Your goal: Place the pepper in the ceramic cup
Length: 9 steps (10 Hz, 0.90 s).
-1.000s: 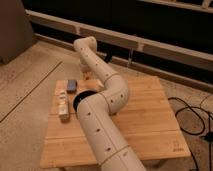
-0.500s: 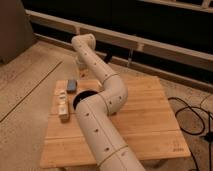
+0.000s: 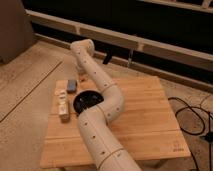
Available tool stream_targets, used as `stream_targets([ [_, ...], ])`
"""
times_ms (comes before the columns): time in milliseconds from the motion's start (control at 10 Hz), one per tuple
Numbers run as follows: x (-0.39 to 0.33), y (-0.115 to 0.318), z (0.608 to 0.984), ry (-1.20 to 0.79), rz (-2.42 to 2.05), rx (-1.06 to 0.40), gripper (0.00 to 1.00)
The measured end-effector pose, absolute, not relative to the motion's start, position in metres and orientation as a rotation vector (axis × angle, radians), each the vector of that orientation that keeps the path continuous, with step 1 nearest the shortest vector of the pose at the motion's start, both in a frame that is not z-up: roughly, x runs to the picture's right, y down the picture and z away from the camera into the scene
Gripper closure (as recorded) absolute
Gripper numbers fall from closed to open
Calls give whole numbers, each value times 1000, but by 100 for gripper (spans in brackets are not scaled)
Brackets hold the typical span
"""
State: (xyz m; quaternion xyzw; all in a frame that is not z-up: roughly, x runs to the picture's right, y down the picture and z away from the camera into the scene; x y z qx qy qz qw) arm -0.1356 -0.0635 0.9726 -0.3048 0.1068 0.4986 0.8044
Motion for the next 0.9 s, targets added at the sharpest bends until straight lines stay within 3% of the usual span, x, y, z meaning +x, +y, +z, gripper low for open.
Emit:
stream_targets([
  [900, -104, -92, 976, 274, 1085, -613, 100],
])
